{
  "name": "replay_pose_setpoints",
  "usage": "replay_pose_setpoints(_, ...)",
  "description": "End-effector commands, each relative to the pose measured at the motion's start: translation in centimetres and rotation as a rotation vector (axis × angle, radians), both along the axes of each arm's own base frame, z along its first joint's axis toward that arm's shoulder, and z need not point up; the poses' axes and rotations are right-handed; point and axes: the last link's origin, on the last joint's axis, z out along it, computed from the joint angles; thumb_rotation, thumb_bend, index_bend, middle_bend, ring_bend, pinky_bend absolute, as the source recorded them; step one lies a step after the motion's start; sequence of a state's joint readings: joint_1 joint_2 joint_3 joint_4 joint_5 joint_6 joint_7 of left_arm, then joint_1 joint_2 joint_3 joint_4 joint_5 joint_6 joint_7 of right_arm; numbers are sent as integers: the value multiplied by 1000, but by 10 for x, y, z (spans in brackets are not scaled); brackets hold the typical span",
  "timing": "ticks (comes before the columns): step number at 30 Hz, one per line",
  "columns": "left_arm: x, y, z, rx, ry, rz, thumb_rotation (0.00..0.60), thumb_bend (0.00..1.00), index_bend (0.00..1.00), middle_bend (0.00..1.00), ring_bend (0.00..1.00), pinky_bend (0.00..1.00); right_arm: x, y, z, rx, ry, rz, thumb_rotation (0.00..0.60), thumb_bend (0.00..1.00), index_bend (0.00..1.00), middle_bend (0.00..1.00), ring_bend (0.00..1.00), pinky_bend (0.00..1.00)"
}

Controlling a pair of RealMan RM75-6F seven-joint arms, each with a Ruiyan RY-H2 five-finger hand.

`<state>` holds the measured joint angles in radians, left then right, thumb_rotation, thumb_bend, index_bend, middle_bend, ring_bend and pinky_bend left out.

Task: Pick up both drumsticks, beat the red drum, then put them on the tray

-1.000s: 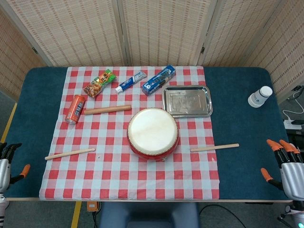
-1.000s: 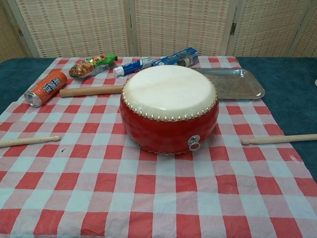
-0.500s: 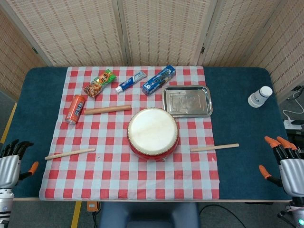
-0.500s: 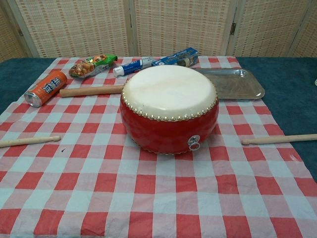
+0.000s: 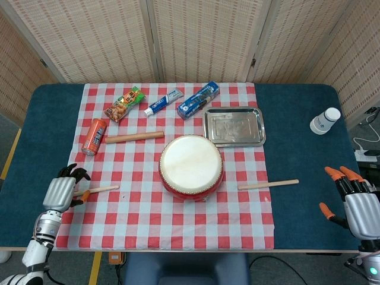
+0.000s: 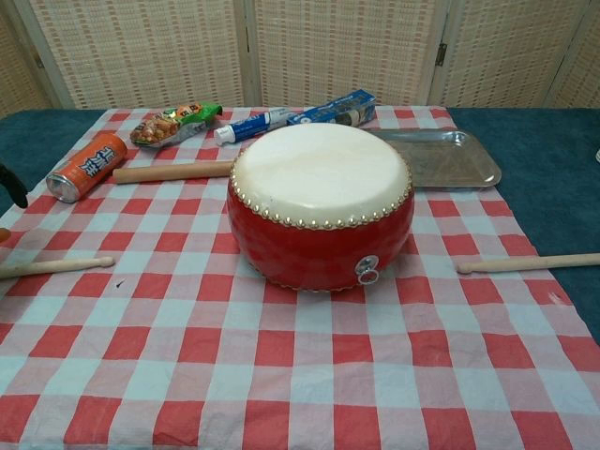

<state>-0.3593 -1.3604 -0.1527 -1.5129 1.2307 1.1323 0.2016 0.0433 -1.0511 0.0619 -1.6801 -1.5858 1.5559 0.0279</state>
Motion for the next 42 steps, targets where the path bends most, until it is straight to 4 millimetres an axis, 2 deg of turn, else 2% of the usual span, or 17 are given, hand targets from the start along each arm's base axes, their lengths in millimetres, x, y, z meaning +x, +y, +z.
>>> replay_pose_setpoints(1, 2, 11, -21, -36, 23, 29, 600, 360, 386, 169, 0, 90, -1, 1, 0, 2, -10, -8, 600, 189, 136, 179, 22, 163)
replay_pose_setpoints(5, 0, 13, -32, -44, 30, 60, 600, 347, 370, 164, 0, 81, -5, 2, 2, 0, -28, -22, 600, 189, 136, 179, 22, 163)
replay_pose_setpoints(10, -6, 13, -43, -42, 43, 98, 600, 315, 400, 142, 0, 69, -6, 2, 3, 9, -40, -23, 600, 189, 136, 179, 22, 163)
replay_pose_setpoints(17, -9, 13, -53, -16, 34, 117, 600, 315, 460, 93, 0, 2, -8, 2, 2, 18, -55, -31, 600, 189, 136, 179, 19, 163)
replay_pose_setpoints(23, -10, 16, -58, -25, 47, 115, 600, 316, 470, 68, 0, 0, -7, 2, 4, 20, -64, -35, 600, 189, 142, 179, 13, 162)
replay_pose_setpoints(29, -12, 20, -61, -51, 53, 130, 600, 346, 464, 63, 0, 0, -8, 2, 4, 22, -72, -42, 600, 189, 146, 179, 12, 162)
replay_pose_setpoints(36, -14, 22, -63, -78, 60, 148, 600, 429, 473, 62, 0, 0, -9, 2, 3, 24, -82, -48, 600, 189, 148, 179, 12, 162)
replay_pose_setpoints(42, -12, 19, -60, -45, -12, 156, 600, 448, 544, 109, 0, 0, -9, 3, 6, 16, -91, -41, 600, 189, 148, 179, 12, 162)
